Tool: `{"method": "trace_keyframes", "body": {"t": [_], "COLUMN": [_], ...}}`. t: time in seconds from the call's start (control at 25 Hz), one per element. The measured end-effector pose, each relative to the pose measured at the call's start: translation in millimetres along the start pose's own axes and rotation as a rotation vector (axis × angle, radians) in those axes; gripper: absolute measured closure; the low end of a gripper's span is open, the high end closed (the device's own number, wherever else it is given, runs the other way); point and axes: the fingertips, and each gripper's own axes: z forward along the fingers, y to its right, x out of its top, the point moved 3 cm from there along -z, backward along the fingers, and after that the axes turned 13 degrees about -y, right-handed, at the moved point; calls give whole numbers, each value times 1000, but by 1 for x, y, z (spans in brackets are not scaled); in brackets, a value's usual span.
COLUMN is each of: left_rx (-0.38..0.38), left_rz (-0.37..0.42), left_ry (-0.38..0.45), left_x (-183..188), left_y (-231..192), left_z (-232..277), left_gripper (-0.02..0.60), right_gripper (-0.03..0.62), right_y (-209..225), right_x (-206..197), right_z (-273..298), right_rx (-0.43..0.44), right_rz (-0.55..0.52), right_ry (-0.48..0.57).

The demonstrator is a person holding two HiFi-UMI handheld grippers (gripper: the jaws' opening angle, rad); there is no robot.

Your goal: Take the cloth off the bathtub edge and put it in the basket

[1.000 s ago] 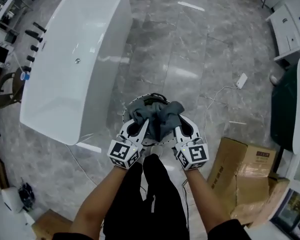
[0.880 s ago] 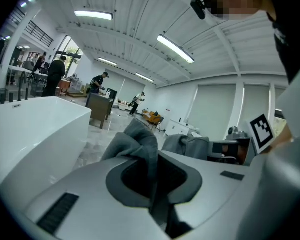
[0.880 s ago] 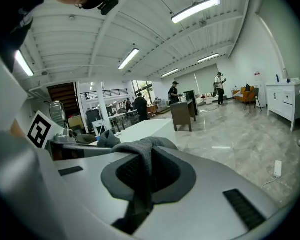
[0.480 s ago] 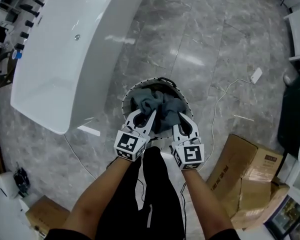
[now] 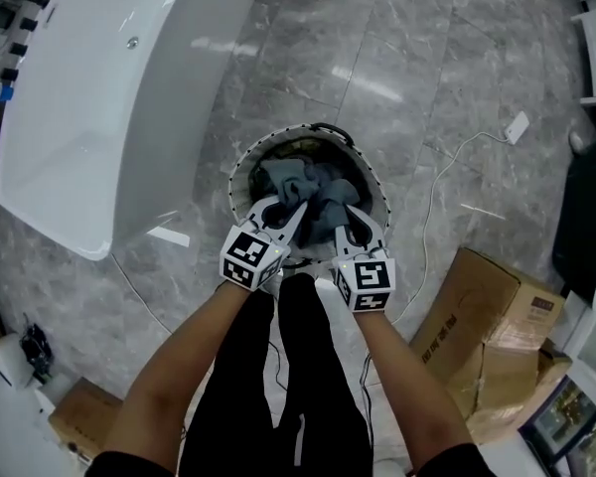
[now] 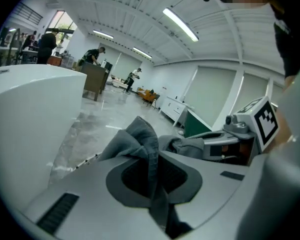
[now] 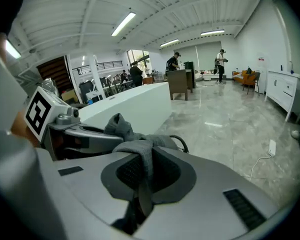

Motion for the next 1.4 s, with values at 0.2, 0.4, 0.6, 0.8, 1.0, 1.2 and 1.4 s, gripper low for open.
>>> {"method": "trace_keyframes", "body": {"t": [0.2, 0.4, 0.6, 0.8, 1.0, 1.2, 1.4], "left_rx": [-36, 12, -8, -83, -62, -67, -16], "left_rz": [0, -66, -133, -239, -266, -287, -305], "left_ry": [-72, -98, -155, -112, -120, -147, -148], "left_x": [-33, -57, -78, -81, -81, -86, -79], "left_y": [-13, -42, -51, -47, -39, -39, -43], "left_z": [28, 49, 70, 71, 72, 62, 42], "left_gripper": [541, 541, 538, 397, 313, 260, 241], "right_gripper": [557, 557, 556, 556, 442, 401, 397], "right_y": [8, 22, 37, 31, 31, 23, 18], "right_x": [-32, -51, -60, -66, -68, -68, -60], "right_z": [32, 65, 87, 97, 91, 84, 65], "right_rx": [18, 9, 0, 27, 32, 60, 48], "right_rz": [-12, -15, 37, 61, 80, 71, 90], "right_ry": [-72, -140, -190, -224, -250, -251, -216]}}
